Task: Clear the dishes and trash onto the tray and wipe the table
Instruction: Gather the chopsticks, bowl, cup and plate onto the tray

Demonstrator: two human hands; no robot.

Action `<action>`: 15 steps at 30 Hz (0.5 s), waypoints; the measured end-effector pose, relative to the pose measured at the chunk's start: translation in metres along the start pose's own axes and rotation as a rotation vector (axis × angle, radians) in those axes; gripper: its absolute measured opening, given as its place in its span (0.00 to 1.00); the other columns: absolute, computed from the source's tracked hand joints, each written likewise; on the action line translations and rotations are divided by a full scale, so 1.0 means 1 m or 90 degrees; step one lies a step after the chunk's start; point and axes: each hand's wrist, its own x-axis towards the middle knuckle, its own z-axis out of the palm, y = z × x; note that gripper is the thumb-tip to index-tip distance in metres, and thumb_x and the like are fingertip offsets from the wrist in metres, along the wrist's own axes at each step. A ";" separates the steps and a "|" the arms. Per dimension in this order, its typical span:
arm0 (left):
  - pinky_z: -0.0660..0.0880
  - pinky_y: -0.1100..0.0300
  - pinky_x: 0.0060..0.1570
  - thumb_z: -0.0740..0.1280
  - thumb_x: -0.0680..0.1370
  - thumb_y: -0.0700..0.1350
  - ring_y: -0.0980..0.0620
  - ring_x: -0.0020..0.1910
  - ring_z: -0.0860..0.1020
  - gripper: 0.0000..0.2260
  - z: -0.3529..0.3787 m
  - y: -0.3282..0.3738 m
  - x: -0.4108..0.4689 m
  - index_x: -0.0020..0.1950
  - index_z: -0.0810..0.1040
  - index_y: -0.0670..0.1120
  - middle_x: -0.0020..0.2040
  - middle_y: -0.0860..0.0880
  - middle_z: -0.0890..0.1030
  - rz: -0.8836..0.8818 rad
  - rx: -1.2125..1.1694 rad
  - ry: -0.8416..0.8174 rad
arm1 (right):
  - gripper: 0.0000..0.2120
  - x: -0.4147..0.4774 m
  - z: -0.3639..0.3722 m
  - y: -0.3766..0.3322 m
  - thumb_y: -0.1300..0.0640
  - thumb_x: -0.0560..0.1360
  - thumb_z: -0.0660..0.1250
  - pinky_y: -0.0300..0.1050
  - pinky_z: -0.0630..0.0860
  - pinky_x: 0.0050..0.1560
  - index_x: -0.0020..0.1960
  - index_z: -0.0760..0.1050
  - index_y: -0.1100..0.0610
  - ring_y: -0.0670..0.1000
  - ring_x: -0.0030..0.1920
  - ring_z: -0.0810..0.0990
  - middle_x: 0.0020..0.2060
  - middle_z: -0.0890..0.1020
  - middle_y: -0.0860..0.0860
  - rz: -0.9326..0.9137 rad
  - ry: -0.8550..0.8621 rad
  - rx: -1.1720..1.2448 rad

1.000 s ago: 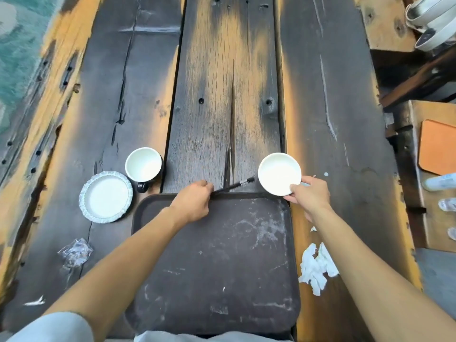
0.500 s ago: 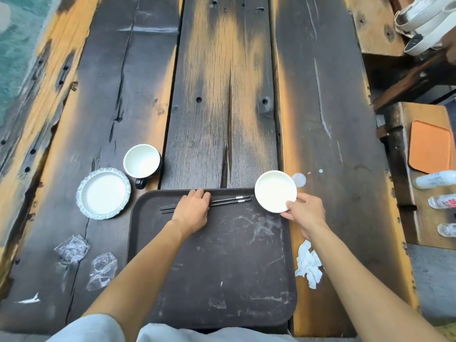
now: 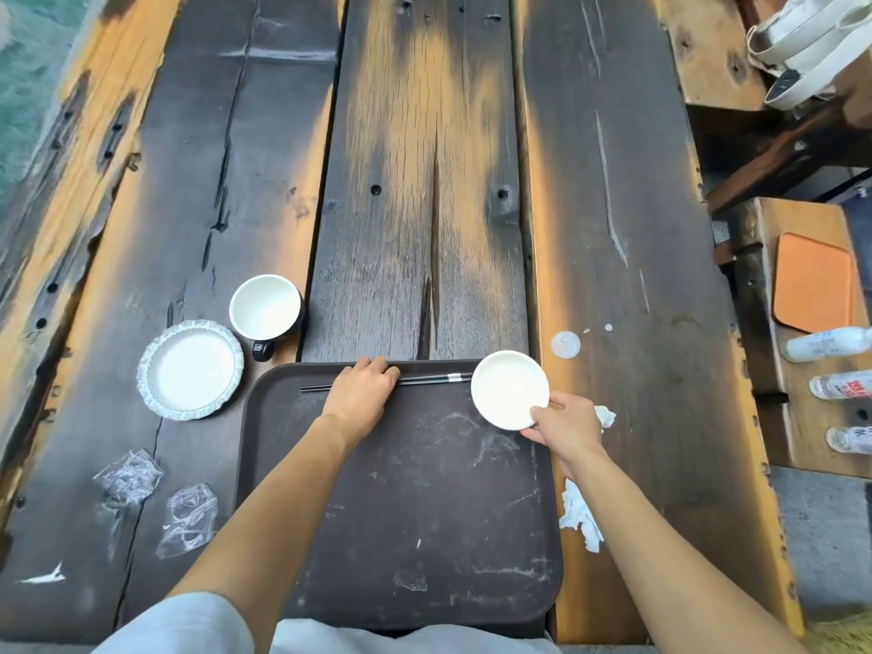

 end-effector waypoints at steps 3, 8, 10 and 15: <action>0.71 0.54 0.50 0.65 0.75 0.33 0.44 0.55 0.74 0.18 0.000 -0.001 -0.001 0.63 0.74 0.46 0.58 0.47 0.75 0.008 0.015 0.003 | 0.15 0.000 0.005 0.003 0.71 0.74 0.66 0.38 0.80 0.31 0.58 0.80 0.61 0.56 0.51 0.81 0.46 0.81 0.50 0.013 0.006 0.016; 0.72 0.53 0.50 0.66 0.73 0.32 0.44 0.55 0.73 0.18 0.000 0.000 -0.002 0.61 0.73 0.45 0.58 0.47 0.75 0.007 0.023 0.004 | 0.16 0.002 0.010 0.004 0.70 0.75 0.67 0.38 0.81 0.33 0.61 0.80 0.60 0.52 0.47 0.81 0.50 0.81 0.49 0.021 0.014 0.052; 0.72 0.54 0.50 0.67 0.72 0.31 0.44 0.56 0.73 0.19 0.000 0.000 -0.002 0.61 0.74 0.45 0.58 0.47 0.75 0.001 0.021 -0.002 | 0.17 0.002 0.010 0.004 0.69 0.75 0.67 0.38 0.81 0.33 0.62 0.79 0.59 0.54 0.51 0.80 0.52 0.80 0.49 0.021 0.010 0.051; 0.71 0.54 0.49 0.65 0.74 0.31 0.44 0.55 0.73 0.17 0.000 0.001 -0.003 0.60 0.74 0.45 0.57 0.47 0.75 -0.004 0.009 0.006 | 0.18 0.001 0.010 0.006 0.68 0.76 0.68 0.38 0.81 0.33 0.64 0.77 0.59 0.56 0.54 0.81 0.54 0.79 0.49 0.031 -0.001 0.071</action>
